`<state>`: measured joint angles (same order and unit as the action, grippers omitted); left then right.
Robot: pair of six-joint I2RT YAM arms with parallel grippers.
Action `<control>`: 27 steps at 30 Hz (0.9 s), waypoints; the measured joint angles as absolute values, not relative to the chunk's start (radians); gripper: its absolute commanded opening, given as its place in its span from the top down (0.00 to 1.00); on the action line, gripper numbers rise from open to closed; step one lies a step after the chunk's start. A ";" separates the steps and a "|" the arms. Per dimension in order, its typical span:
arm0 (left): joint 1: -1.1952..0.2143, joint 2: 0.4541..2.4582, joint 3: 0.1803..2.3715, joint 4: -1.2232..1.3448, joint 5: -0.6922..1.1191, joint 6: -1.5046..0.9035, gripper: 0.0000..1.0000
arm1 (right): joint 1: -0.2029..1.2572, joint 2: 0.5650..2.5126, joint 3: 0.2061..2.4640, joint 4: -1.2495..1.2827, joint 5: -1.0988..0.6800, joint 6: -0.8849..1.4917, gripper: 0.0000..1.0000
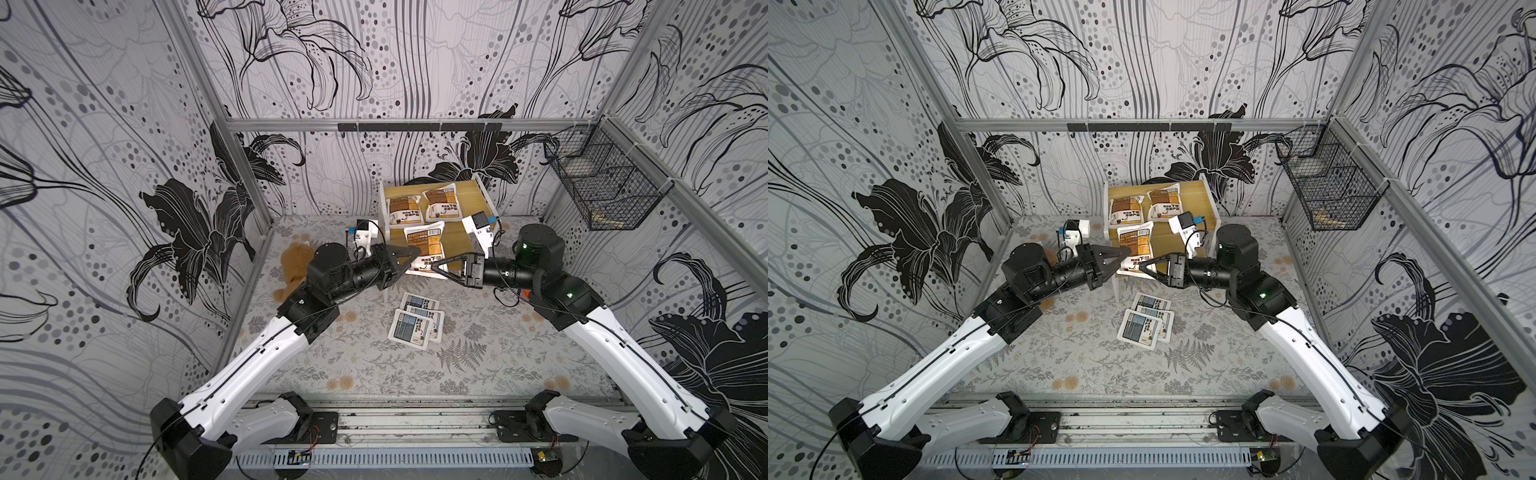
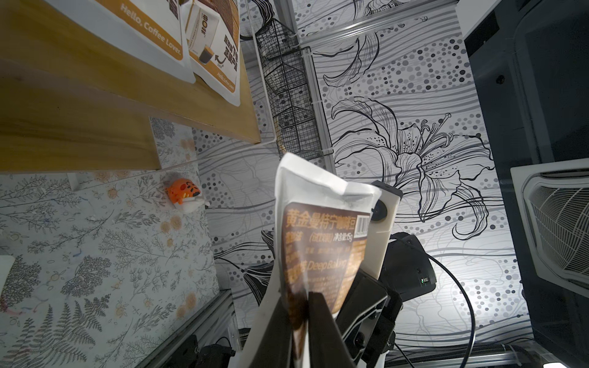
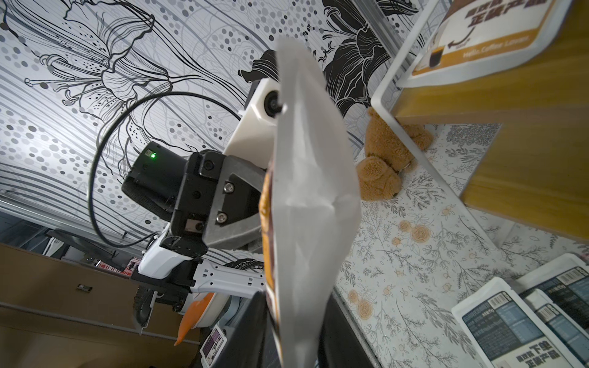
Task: Place the bagged coffee beans on the shelf by color
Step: Pick up the bagged coffee beans at the center of the board, then place the bagged coffee beans on the shelf.
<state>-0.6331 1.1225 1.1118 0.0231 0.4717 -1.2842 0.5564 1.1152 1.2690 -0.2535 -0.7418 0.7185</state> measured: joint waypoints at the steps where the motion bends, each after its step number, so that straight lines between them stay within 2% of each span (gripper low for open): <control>1: -0.633 1.126 1.115 0.024 0.472 -1.286 0.77 | 0.556 1.113 1.269 -0.253 -0.737 0.718 0.74; 3: -0.633 1.127 1.116 0.023 0.476 -1.285 0.73 | 0.558 1.107 1.269 -0.254 -0.728 0.718 0.76; 8: -0.633 1.127 1.118 0.022 0.480 -1.270 0.53 | 0.560 1.082 1.269 -0.267 -0.682 0.714 0.79; 15: -0.619 1.120 1.140 -0.003 0.479 -1.214 0.46 | 0.526 1.093 1.340 -0.390 -0.617 0.688 0.80; 23: -0.563 1.019 1.205 -0.210 0.402 -1.005 0.39 | 0.245 1.284 1.787 -0.650 -0.582 0.582 0.80; 27: -0.552 0.957 1.193 -0.282 0.368 -0.921 0.36 | 0.159 1.420 1.987 -0.756 -0.584 0.528 0.80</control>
<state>-0.5522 0.9565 1.1934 -0.2825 0.3676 -0.9207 0.1593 1.4197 1.9865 -0.7563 -0.5842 0.5282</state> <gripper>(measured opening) 0.638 0.201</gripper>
